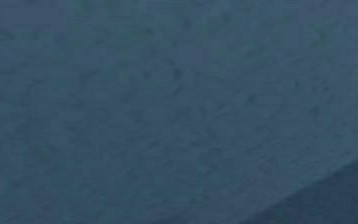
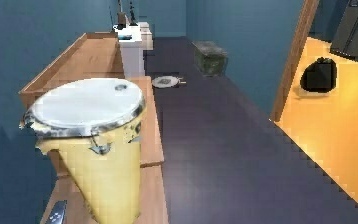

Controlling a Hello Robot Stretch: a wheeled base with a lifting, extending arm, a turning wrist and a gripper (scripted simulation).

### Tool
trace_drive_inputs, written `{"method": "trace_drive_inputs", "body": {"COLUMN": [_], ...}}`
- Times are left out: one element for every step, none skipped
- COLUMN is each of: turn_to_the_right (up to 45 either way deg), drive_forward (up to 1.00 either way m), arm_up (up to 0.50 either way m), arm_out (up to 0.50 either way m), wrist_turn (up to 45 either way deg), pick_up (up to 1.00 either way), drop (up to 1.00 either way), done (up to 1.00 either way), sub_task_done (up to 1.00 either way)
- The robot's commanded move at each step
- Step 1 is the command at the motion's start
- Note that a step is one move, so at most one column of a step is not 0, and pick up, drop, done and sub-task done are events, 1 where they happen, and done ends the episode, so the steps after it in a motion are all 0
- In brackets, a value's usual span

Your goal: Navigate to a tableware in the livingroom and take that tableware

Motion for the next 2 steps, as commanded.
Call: {"method": "trace_drive_inputs", "body": {"turn_to_the_right": [45.0,30.0], "drive_forward": [0.00,0.00], "arm_up": [0.00,0.00], "arm_out": [0.00,0.00], "wrist_turn": [0.0,0.0], "pick_up": [0.00,0.00], "drop": [0.00,0.00], "done": [0.00,0.00], "sub_task_done": [0.00,0.00]}}
